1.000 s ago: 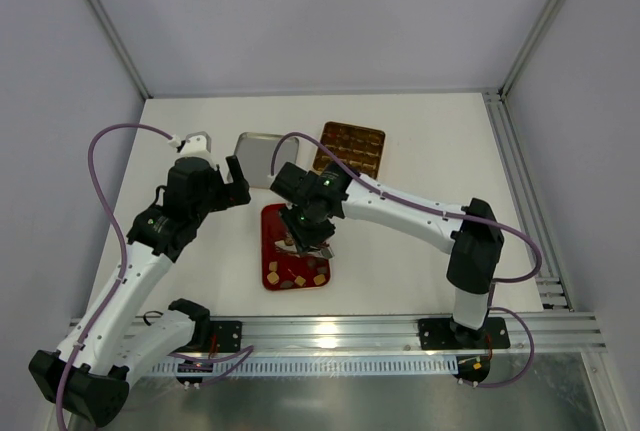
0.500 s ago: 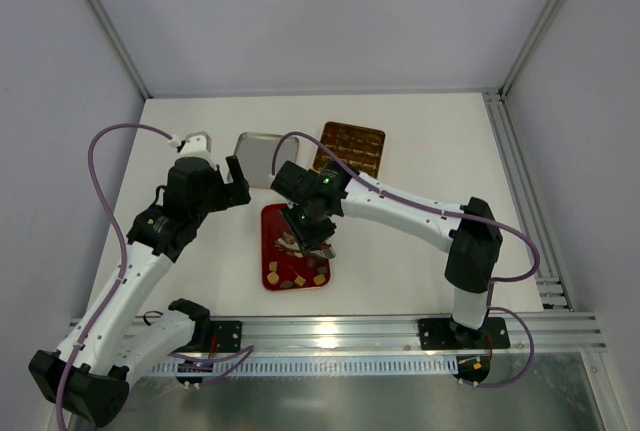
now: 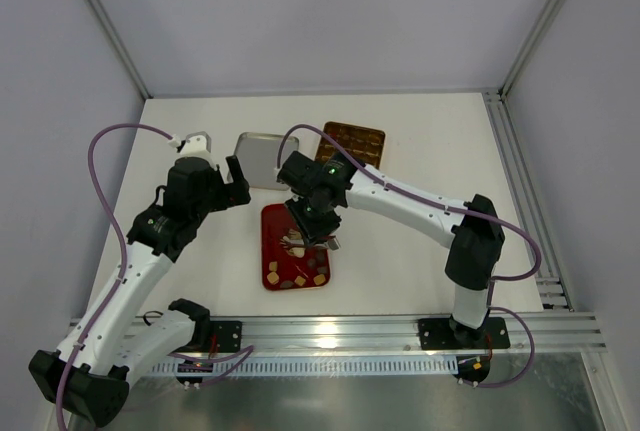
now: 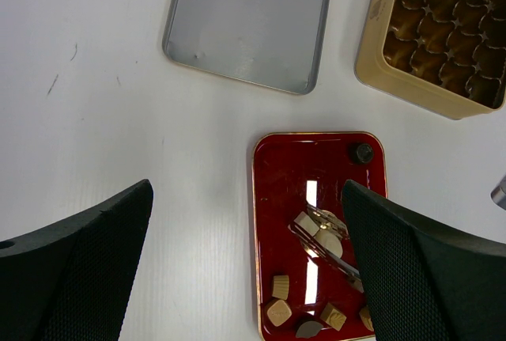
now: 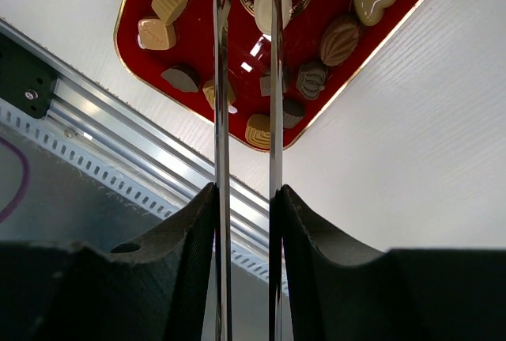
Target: Pack the chocolate
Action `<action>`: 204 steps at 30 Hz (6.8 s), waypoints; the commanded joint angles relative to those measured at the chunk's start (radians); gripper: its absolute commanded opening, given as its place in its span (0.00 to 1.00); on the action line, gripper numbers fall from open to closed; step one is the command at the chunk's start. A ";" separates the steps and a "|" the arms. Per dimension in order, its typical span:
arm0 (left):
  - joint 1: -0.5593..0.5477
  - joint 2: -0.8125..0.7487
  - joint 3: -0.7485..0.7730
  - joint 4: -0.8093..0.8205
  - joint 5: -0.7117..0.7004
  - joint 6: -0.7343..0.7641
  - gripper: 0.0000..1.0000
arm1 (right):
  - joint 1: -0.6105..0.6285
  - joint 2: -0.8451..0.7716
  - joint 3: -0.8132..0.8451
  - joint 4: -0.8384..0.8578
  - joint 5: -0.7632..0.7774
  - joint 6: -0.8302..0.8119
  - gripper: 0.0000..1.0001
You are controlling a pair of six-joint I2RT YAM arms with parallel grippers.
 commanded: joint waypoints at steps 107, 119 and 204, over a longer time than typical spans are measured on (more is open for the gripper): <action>0.002 0.002 0.022 0.019 0.012 -0.002 1.00 | -0.709 -0.006 0.198 0.133 0.030 -0.059 0.32; 0.002 0.000 0.021 0.019 0.006 -0.003 1.00 | -0.742 0.031 0.167 0.171 0.047 -0.049 0.32; 0.002 -0.004 0.021 0.016 -0.018 -0.003 1.00 | -0.042 -0.286 -0.241 0.127 -0.013 0.030 0.40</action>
